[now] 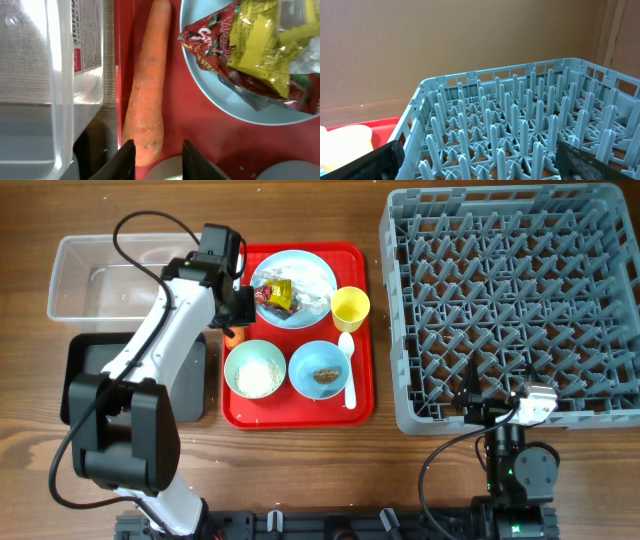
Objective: Sort waste into correct bins and load items into the dishwasher rack
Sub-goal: 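Lower the left gripper and grasp the orange carrot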
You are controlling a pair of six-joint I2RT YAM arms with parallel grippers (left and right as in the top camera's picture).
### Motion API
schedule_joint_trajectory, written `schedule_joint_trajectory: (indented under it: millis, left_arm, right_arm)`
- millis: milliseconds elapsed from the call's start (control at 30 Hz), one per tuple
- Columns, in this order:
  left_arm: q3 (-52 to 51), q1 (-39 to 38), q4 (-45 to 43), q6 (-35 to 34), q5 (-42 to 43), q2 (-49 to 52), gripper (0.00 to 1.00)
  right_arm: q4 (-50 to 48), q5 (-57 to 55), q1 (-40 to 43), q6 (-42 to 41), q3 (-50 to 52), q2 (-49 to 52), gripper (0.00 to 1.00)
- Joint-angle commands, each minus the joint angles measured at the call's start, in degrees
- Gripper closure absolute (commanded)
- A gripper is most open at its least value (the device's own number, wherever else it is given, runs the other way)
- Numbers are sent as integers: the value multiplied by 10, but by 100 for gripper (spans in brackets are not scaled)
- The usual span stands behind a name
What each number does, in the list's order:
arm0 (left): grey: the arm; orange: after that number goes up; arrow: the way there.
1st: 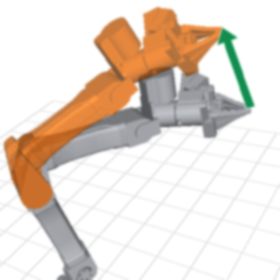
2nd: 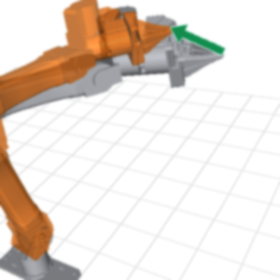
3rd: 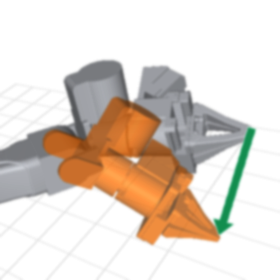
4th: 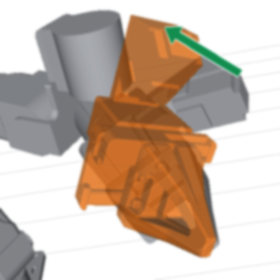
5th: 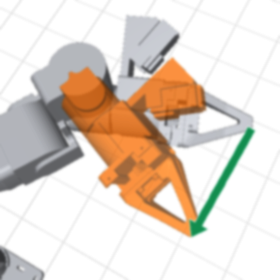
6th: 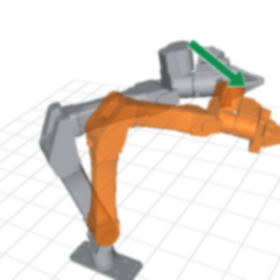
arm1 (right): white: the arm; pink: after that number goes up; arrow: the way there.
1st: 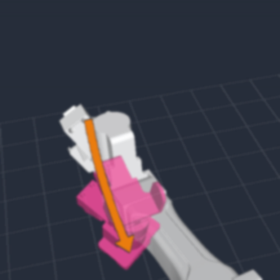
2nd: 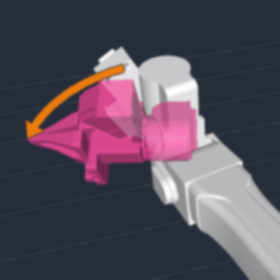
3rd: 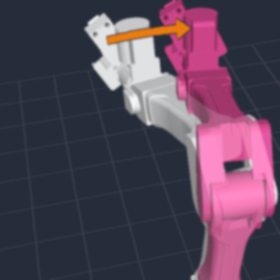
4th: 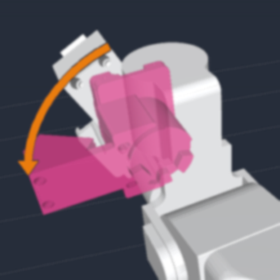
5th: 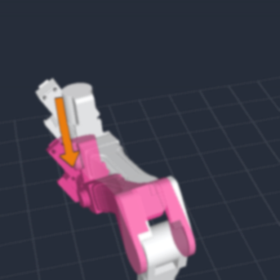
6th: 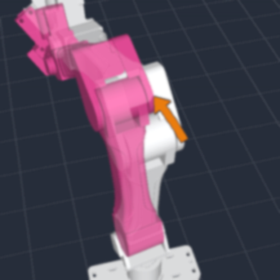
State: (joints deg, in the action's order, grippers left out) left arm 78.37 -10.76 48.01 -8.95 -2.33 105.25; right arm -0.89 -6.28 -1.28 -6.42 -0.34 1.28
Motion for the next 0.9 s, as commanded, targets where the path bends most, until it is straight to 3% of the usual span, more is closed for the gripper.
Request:
schedule_joint_trajectory:
  millis: [0,867]
  left_arm:
    - [-26,1,-20,-5,-13,9,70]
    - [-138,1,-158,-5,-18,19,60]
  right_arm:
    - [-2,-6,2,-5,0,1,0]
    - [-2,-6,2,-4,0,1,0]
